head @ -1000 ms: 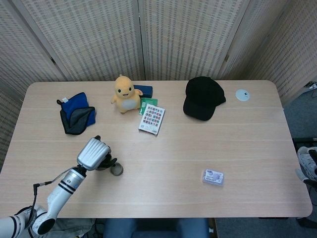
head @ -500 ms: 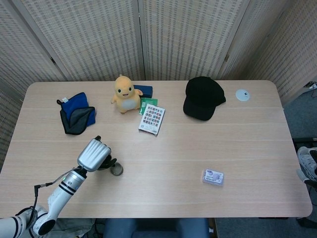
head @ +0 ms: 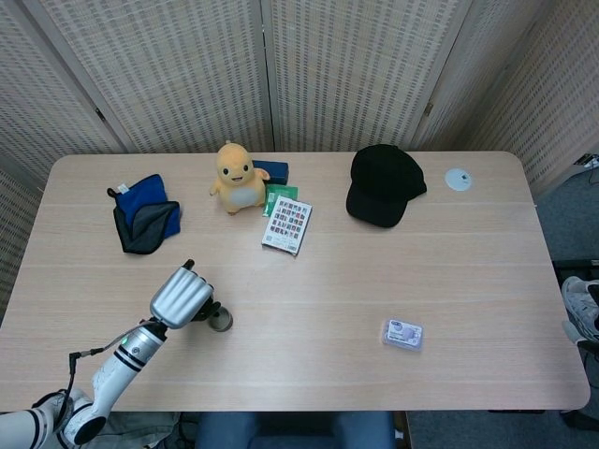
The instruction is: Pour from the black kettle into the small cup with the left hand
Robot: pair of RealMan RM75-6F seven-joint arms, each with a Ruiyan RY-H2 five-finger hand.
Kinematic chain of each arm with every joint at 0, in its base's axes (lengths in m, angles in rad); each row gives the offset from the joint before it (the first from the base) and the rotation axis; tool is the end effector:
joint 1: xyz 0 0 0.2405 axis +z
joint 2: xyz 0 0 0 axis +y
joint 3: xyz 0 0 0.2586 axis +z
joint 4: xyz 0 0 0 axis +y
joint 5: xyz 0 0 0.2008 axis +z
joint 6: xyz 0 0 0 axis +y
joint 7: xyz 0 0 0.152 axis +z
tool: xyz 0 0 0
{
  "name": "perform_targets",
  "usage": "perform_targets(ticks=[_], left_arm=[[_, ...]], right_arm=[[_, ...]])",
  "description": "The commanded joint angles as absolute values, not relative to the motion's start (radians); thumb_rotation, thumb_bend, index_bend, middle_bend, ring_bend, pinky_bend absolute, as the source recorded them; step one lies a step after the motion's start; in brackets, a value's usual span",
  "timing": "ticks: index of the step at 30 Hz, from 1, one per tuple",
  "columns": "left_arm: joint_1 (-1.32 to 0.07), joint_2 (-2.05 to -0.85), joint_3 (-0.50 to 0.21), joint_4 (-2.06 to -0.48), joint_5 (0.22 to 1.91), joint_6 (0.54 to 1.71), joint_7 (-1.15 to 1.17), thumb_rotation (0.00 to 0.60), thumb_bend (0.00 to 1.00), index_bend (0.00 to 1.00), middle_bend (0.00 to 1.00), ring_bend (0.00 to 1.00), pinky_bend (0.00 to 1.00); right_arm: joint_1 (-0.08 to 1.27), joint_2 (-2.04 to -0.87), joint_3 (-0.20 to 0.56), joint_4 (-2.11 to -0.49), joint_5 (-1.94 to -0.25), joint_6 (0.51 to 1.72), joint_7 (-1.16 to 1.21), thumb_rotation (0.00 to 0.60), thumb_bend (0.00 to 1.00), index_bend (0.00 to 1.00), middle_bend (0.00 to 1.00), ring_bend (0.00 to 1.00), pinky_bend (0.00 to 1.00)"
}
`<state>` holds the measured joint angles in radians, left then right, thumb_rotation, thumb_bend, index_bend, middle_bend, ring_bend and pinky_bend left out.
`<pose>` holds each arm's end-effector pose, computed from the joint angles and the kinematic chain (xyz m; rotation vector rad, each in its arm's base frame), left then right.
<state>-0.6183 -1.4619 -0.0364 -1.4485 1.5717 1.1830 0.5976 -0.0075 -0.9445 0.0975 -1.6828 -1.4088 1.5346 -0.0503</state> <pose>-0.1702 0.3051 0.0224 -1.9954 -0.1968 -0.8334 -0.3245 -0.1670 0.2371 1.2555 -0.7990 0.7445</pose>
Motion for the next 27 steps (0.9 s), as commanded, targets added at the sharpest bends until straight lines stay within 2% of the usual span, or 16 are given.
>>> perform_targets(ticks=[1,3,9,27], left_arm=[[-0.618,-1.464,-0.035,-1.448,1.574,1.181,0.6,0.443,0.36,1.0,1.0,0.96,0.49],[-0.618,-1.465,-0.035,-1.448,1.575,1.18,0.599,0.496,0.36,1.0,1.0,0.96,0.49],[-0.619,-1.465,-0.035,-1.45,1.58,1.175,0.601,0.529,0.36,1.0,1.0,0.96,0.49],[-0.623,-1.476,-0.038,-1.462,1.59,1.166,0.632,0.532,0.36,1.0,1.0,0.96,0.5]], right_arm=[[-0.008,-0.945,0.097,-1.682,-1.408,1.534,-0.05,0.6,0.17,0.38,0.38,0.31,0.38],[-0.008,-0.946,0.097,-1.681,-1.407,1.533,-0.049,0.6,0.17,0.38,0.38,0.31,0.38],[-0.009,-0.946,0.097,-1.678,-1.402,1.53,-0.046,0.6,0.17,0.38,0.38,0.31,0.38],[-0.015,-0.945,0.095,-1.674,-1.399,1.531,-0.038,0.6,0.17,0.38,0.38,0.31,0.38]])
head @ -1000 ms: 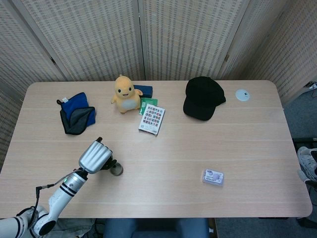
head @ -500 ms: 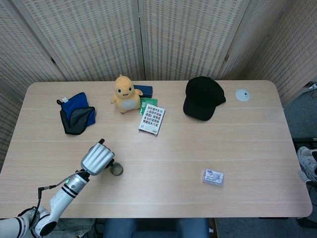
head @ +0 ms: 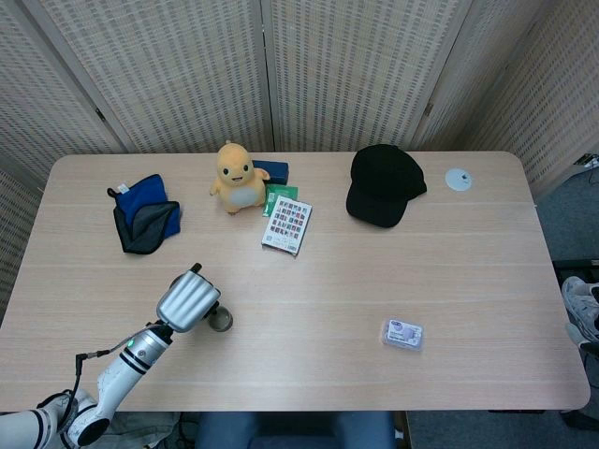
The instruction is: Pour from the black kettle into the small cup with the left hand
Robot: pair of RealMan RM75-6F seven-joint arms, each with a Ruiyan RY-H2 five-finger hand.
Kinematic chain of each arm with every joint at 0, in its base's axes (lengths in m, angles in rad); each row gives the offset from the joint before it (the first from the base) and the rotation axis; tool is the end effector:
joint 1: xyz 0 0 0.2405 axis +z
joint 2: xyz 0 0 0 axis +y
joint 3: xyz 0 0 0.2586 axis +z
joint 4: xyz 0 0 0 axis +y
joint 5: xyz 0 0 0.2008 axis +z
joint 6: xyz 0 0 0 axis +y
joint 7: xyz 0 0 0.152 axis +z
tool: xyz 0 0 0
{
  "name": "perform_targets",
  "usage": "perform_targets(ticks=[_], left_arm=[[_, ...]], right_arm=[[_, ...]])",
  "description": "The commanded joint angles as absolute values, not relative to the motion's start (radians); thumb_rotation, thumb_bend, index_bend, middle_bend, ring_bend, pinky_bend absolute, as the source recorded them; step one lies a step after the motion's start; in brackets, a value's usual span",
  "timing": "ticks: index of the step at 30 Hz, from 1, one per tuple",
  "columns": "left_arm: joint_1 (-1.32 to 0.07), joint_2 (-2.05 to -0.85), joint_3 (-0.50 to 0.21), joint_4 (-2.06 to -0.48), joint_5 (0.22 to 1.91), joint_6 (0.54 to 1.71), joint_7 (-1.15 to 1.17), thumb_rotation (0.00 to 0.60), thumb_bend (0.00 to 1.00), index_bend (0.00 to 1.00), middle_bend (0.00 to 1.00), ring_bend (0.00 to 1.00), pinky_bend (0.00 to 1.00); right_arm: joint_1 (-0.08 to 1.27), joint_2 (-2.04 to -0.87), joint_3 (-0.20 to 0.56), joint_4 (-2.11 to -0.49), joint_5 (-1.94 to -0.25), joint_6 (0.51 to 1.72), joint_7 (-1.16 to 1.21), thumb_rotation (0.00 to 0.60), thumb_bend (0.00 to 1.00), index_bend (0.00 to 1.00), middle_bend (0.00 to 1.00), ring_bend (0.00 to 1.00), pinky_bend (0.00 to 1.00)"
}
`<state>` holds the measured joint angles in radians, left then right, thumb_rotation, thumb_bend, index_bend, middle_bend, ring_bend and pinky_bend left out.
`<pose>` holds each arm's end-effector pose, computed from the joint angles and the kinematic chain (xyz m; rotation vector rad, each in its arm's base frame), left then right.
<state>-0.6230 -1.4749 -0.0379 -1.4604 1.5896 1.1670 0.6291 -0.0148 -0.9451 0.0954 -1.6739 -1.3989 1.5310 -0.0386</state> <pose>-0.1627 0.3009 0.0152 -2.0214 -0.1638 -0.8368 -0.3289 -0.1640 0.2380 1.2437 -0.8123 0.7338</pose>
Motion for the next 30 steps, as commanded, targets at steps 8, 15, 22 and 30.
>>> perform_targets(ticks=[8,15,22,30], left_arm=[[-0.624,-1.487,-0.034,-1.452,1.604,1.169,0.658,0.532,0.36,1.0,1.0,0.96,0.51],[-0.624,-1.49,-0.035,-1.453,1.606,1.167,0.674,0.53,0.36,1.0,1.0,0.96,0.51],[-0.622,-1.489,-0.032,-1.456,1.613,1.167,0.692,0.525,0.36,1.0,1.0,0.96,0.51],[-0.623,-1.489,-0.03,-1.453,1.629,1.172,0.703,0.531,0.36,1.0,1.0,0.96,0.51]], right_arm=[[-0.018,-0.943,0.095,-1.673,-1.397,1.533,-0.035,0.6,0.17,0.38,0.38,0.31,0.38],[-0.02,-0.943,0.095,-1.671,-1.397,1.533,-0.032,0.6,0.17,0.38,0.38,0.31,0.38],[-0.021,-0.943,0.095,-1.67,-1.397,1.535,-0.029,0.6,0.17,0.38,0.38,0.31,0.38],[-0.022,-0.942,0.096,-1.67,-1.399,1.537,-0.026,0.6,0.17,0.38,0.38,0.31,0.38]])
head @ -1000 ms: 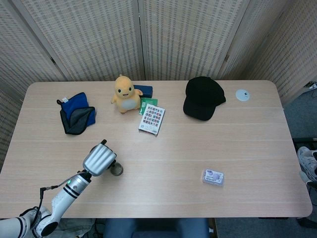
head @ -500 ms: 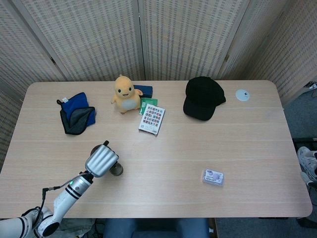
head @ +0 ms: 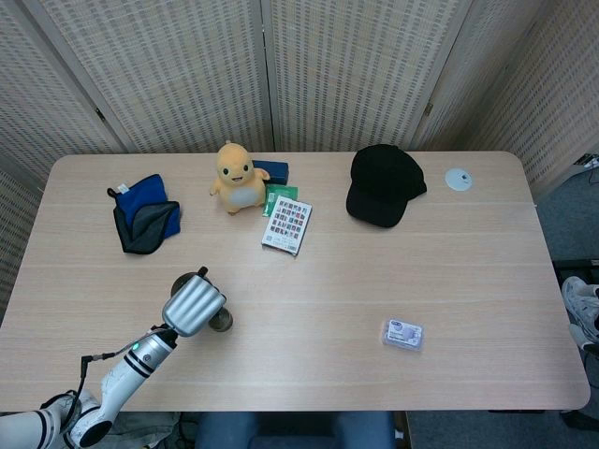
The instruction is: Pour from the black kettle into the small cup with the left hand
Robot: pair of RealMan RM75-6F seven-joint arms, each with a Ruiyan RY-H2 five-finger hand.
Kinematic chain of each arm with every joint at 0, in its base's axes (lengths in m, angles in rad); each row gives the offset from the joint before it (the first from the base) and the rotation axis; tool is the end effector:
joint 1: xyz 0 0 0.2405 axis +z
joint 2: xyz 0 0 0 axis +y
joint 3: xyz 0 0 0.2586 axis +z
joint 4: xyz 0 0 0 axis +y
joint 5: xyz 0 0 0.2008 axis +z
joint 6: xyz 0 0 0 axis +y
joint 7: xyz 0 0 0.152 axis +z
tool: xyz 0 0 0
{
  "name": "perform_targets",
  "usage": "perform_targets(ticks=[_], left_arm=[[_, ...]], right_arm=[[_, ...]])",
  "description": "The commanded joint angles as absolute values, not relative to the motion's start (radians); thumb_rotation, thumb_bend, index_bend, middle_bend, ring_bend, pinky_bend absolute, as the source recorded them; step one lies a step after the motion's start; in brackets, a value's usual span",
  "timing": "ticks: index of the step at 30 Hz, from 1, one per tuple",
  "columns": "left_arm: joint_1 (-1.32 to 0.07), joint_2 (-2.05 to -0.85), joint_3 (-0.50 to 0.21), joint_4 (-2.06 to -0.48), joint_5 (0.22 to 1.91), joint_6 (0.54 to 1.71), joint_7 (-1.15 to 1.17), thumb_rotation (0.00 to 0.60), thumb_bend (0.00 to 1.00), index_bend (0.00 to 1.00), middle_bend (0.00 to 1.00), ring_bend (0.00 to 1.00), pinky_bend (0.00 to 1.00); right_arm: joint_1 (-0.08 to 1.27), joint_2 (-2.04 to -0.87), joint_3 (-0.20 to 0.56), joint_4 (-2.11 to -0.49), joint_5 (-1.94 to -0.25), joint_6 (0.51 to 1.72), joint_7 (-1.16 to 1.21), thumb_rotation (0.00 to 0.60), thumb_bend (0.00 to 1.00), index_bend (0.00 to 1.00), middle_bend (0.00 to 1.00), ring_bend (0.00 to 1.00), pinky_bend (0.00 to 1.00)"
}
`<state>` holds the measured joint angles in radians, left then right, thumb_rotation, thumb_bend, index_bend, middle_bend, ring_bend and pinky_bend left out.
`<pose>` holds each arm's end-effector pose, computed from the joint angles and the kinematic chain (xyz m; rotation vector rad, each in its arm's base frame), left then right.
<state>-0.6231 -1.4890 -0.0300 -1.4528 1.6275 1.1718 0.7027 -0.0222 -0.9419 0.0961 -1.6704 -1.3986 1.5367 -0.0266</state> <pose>-0.1585 0.2956 0.0097 -2.0338 -0.0552 -0.8132 -0.3303 -0.1616 0.2404 1.2345 -0.8142 0.7363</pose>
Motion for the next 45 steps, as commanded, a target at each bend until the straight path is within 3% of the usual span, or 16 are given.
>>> perform_targets(ticks=[1,29,45], left_arm=[[-0.623,-1.489,-0.029,-1.452,1.631,1.173,0.703,0.531,0.36,1.0,1.0,0.96,0.51],[-0.63,-1.497,-0.009,-1.436,1.691,1.166,0.735,0.54,0.36,1.0,1.0,0.97,0.51],[-0.629,-1.502,-0.013,-1.424,1.696,1.163,0.747,0.59,0.36,1.0,1.0,0.97,0.51]], right_arm=[[-0.023,-0.942,0.096,-1.671,-1.4,1.537,-0.026,0.6,0.17,0.38,0.38,0.31,0.38],[-0.032,-0.938,0.094,-1.672,-1.399,1.545,-0.019,0.6,0.17,0.38,0.38,0.31,0.38],[-0.034,-0.938,0.095,-1.67,-1.398,1.545,-0.018,0.6,0.17,0.38,0.38,0.31,0.38]])
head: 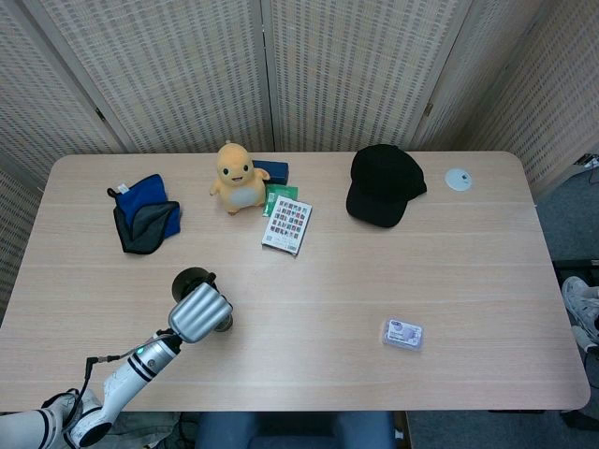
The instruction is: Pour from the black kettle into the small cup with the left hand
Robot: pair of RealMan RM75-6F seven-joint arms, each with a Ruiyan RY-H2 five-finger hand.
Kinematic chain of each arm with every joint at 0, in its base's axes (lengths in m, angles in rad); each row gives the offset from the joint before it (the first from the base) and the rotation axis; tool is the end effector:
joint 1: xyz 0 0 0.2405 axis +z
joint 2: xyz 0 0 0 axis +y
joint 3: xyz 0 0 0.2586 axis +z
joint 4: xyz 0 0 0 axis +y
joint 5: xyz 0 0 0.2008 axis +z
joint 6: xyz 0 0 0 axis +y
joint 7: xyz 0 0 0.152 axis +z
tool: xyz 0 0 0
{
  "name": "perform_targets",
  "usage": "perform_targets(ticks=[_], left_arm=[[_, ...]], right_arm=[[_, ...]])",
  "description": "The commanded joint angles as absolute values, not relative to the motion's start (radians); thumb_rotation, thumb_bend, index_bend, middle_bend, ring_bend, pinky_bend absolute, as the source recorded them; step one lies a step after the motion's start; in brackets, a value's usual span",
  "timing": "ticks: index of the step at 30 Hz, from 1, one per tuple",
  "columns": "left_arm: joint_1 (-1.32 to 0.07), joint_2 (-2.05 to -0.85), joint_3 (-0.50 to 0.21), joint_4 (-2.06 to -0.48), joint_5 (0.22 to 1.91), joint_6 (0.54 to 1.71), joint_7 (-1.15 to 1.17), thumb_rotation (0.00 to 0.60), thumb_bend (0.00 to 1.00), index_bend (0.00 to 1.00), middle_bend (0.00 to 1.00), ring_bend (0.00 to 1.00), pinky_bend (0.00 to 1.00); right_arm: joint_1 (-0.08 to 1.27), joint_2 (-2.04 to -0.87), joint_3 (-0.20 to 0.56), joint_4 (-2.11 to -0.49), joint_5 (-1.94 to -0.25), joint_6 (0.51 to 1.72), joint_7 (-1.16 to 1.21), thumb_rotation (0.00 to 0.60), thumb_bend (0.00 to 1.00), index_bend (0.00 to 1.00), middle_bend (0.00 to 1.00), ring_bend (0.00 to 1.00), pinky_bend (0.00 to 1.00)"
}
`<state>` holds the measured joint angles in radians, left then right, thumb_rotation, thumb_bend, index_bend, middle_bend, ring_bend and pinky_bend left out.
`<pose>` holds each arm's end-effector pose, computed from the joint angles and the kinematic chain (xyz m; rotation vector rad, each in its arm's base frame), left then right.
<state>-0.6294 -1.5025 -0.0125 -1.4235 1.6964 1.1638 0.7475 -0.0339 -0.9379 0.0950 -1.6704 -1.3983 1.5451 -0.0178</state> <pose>-0.1564 0.2892 0.0012 -2.0724 0.0753 -0.7935 -0.3316 -0.1574 0.2426 1.2234 -0.8175 0.7349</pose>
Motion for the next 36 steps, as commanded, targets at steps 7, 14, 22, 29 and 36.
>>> perform_targets(ticks=[7,14,22,29,36], left_arm=[[-0.629,-1.502,-0.015,-1.423,1.693,1.16,0.745,0.591,0.36,1.0,1.0,0.97,0.51],[-0.629,-1.504,-0.019,-1.419,1.689,1.16,0.735,0.585,0.36,1.0,1.0,0.97,0.51],[-0.632,-1.503,-0.032,-1.414,1.677,1.16,0.714,0.555,0.36,1.0,1.0,0.97,0.51],[-0.636,-1.502,-0.044,-1.411,1.653,1.15,0.694,0.535,0.36,1.0,1.0,0.97,0.51],[-0.637,-1.503,-0.054,-1.4,1.636,1.15,0.682,0.525,0.36,1.0,1.0,0.97,0.51]], right_arm=[[-0.034,-0.938,0.095,-1.671,-1.398,1.544,-0.019,0.6,0.17,0.38,0.38,0.31,0.38],[-0.035,-0.938,0.095,-1.672,-1.396,1.543,-0.02,0.6,0.17,0.38,0.38,0.31,0.38],[-0.036,-0.938,0.095,-1.674,-1.394,1.543,-0.021,0.6,0.17,0.38,0.38,0.31,0.38],[-0.035,-0.939,0.096,-1.675,-1.392,1.542,-0.023,0.6,0.17,0.38,0.38,0.31,0.38],[-0.032,-0.941,0.097,-1.676,-1.39,1.536,-0.025,0.6,0.17,0.38,0.38,0.31,0.38]])
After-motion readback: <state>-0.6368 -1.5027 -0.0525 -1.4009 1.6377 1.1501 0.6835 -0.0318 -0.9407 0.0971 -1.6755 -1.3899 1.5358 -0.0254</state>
